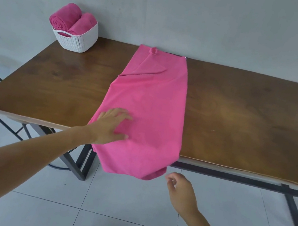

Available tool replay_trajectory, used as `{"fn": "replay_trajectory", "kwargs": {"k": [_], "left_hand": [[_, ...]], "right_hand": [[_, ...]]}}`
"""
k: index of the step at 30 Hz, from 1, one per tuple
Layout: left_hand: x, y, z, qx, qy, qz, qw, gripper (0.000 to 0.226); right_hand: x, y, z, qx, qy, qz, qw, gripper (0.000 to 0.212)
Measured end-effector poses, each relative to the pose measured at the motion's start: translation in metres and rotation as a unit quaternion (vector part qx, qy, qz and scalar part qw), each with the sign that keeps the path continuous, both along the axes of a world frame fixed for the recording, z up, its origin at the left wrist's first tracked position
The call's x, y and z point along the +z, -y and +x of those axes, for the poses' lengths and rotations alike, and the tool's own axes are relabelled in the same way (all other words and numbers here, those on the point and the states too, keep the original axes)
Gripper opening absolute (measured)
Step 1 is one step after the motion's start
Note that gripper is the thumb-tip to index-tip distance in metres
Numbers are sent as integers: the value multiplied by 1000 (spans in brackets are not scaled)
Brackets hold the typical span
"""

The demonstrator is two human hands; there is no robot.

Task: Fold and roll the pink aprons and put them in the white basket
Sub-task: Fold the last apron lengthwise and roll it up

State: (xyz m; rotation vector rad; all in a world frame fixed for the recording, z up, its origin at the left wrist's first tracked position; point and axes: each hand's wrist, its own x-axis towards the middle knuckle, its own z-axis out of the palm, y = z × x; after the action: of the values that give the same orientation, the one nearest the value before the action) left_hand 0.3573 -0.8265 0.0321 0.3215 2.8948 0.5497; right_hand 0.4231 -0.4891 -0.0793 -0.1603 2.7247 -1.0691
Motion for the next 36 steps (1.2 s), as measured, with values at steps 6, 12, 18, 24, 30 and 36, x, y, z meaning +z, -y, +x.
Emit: {"fn": "replay_trajectory", "kwargs": {"k": [6,12,18,24,30,36], "left_hand": [[-33,-43,-10,-7,23,-113,993,101],[-37,-45,-11,3,14,-152,988,96],[-38,-46,-16,20,33,-154,987,96],[-36,-49,-16,29,39,-150,987,99],[-38,-48,-16,33,34,-146,988,99],[-35,-49,-16,35,45,-144,988,98]], "right_hand": [[-25,-11,-21,-70,134,-81,985,33],[-13,14,-46,-59,141,-202,967,26],[-45,11,-37,-80,203,-161,963,18],[-64,-3,-7,-124,228,-163,952,18],[-73,-8,27,-209,236,-301,900,22],[-81,-11,49,-226,238,-330,885,20]]}}
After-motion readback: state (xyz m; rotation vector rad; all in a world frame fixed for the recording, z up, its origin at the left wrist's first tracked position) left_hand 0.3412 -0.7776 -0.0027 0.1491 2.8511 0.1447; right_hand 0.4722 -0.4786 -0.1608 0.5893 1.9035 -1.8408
